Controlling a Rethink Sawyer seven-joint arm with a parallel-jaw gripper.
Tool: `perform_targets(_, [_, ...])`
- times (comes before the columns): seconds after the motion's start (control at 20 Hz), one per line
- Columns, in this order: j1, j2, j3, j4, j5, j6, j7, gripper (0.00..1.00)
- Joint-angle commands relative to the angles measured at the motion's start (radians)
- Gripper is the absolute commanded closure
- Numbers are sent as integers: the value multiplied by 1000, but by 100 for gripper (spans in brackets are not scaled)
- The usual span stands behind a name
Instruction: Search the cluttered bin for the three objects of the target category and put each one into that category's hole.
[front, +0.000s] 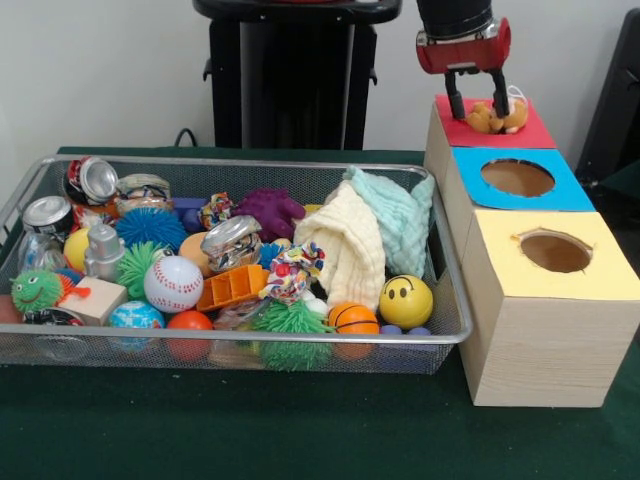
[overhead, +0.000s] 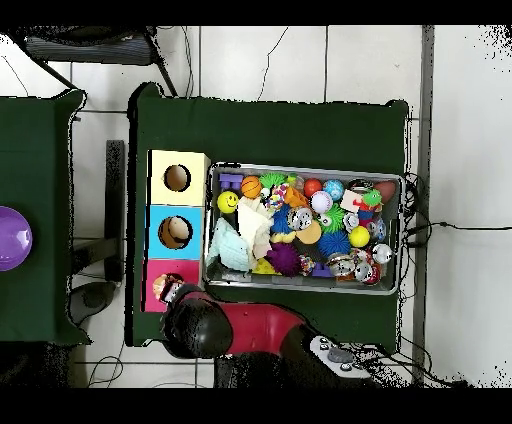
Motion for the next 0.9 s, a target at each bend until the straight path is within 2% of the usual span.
perform_targets(0.05, [-9, 66, -84, -164, 4, -99, 117, 0])
perform_targets(0.4, [-15, -29, -58, -127, 43, -22, 140, 0])
perform_targets(0.9, [-1, -101, -50, -98, 76, 28, 163, 0])
